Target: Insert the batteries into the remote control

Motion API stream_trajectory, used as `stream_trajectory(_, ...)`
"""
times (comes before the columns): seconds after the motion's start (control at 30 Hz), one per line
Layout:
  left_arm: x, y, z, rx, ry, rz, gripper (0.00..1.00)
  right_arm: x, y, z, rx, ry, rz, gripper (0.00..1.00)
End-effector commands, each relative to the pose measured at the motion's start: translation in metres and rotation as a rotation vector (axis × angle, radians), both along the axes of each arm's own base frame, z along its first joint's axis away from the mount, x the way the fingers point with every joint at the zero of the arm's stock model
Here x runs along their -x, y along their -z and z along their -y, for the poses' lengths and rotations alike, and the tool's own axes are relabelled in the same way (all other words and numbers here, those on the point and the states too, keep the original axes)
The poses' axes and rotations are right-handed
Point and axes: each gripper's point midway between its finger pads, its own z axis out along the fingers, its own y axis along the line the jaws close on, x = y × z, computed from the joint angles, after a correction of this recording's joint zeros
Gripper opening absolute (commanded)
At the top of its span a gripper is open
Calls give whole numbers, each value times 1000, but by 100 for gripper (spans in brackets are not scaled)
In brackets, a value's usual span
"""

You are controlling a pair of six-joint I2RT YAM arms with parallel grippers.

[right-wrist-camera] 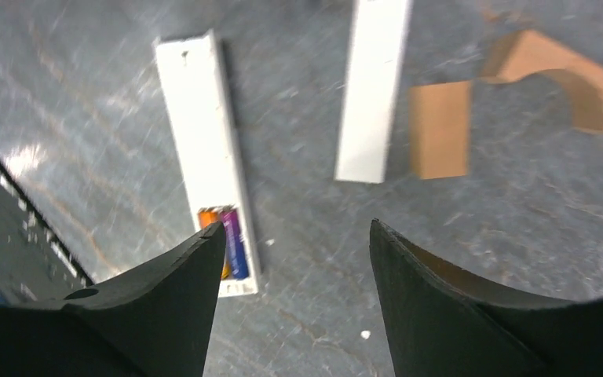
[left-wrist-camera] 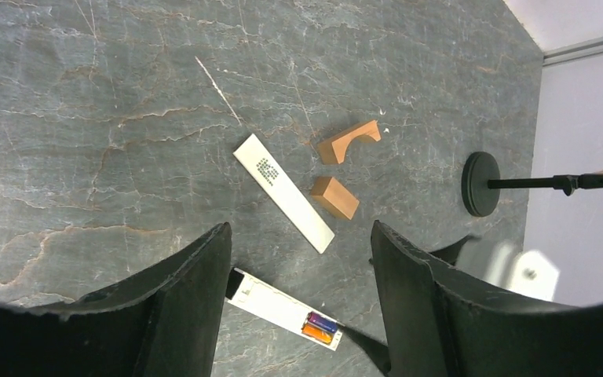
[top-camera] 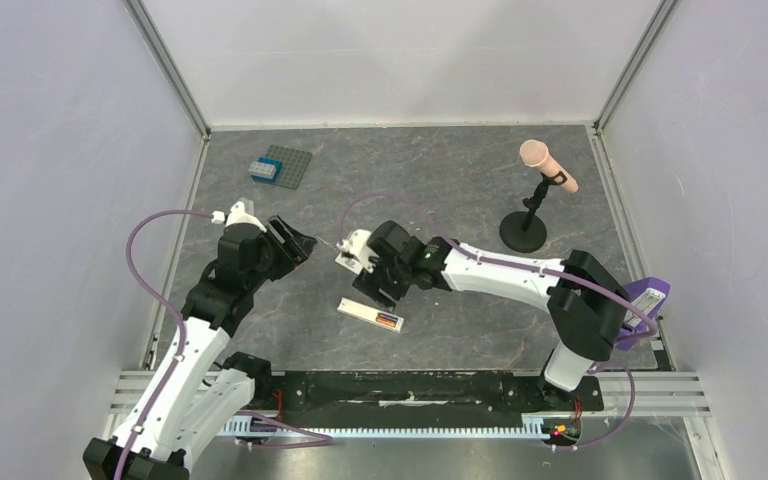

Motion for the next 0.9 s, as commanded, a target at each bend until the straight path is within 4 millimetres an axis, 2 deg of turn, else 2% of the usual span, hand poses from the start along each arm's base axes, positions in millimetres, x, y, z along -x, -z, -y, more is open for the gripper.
stream_trajectory(0.0, -10, -15, 2, 3, 7, 43, 70, -35, -38, -22, -170, 148, 31, 69)
stream_trajectory(0.1, -10, -7, 4, 10, 8, 21, 70, -41, -27, -29, -170, 186, 7, 61)
stream_trajectory(0.27, -10, -3, 3, 12, 2, 15, 70, -59, -18, -33, -197, 295, -7, 35)
stream_trajectory(0.33, -10, 0, 3, 18, 1, 11, 70, -70, -15, -31, -192, 346, 10, 30)
stream_trajectory(0.47, -11, 6, 6, 29, 6, -1, 70, -79, -5, -30, -179, 378, -8, 26)
stream_trajectory(0.67, -12, 10, 12, 50, 29, -9, 70, -108, 1, -13, -175, 501, 16, 21)
stream_trajectory(0.87, -14, 15, 14, 49, 42, -24, 69, -114, 18, -9, -150, 491, -20, 23)
